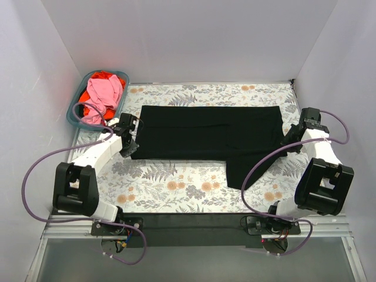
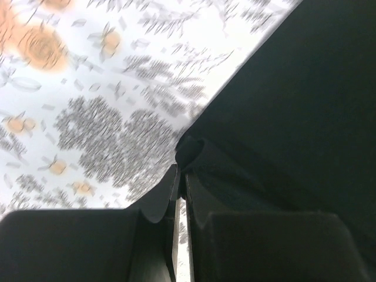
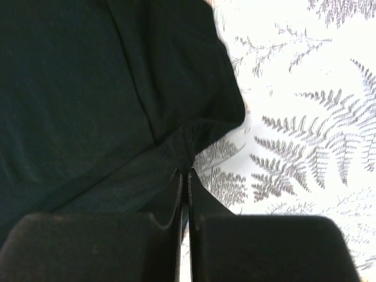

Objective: Fold and stack the t-shirts
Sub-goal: Fold the tshirt

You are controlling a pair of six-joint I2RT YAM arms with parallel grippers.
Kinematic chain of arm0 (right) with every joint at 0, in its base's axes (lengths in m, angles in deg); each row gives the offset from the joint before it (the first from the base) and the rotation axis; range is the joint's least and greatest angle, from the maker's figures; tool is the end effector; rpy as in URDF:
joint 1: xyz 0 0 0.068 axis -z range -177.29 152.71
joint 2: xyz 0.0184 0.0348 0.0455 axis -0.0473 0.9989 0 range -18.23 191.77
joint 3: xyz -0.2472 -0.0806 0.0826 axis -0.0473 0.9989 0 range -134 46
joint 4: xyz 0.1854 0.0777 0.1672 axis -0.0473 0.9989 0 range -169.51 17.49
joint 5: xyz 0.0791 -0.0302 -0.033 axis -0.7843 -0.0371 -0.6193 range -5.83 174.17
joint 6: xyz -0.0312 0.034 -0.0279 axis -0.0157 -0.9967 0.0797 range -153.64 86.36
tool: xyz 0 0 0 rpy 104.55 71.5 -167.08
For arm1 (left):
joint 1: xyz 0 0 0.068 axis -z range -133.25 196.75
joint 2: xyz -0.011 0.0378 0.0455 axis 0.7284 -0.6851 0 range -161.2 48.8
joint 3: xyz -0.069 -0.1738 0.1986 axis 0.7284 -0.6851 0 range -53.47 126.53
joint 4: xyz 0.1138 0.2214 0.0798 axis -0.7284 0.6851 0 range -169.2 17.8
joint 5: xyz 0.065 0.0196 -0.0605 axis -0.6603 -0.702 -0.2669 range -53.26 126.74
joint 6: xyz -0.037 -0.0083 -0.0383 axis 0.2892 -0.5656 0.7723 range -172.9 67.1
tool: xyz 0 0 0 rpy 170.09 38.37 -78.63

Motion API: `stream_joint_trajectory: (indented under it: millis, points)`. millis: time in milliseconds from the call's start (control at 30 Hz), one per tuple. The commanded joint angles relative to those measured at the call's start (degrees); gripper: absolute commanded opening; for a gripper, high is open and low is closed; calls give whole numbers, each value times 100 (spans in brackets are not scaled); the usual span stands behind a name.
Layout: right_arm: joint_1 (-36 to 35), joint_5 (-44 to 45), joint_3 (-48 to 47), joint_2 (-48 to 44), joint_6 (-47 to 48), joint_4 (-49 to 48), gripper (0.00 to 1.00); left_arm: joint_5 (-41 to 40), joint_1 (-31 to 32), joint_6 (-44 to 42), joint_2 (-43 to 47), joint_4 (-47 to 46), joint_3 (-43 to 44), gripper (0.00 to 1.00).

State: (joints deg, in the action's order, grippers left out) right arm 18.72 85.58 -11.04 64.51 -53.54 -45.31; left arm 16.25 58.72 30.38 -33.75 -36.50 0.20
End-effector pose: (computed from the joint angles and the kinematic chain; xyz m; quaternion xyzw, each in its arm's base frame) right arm 0.2770 -0.0804 0.2283 0.3007 0.9176 -0.0031 0.2599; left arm 0.2601 -0.0424 0.2077 -0.5894 0.7726 0.0019 0.2358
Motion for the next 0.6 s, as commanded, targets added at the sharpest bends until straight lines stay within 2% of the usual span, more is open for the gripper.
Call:
stream_joint_trajectory:
  millis: [0,267,567]
  points:
    - [7,412,-483,276,197,-88,1,-183,-124,-190,-340,-130,529,0]
    - [7,579,-800,910,179,-132,1,-227,-133,-225,-1474,-95,1592,0]
    - [7,448,-985,1148,197,-264,1,-464,-151,-216,-1958,-226,1893,0]
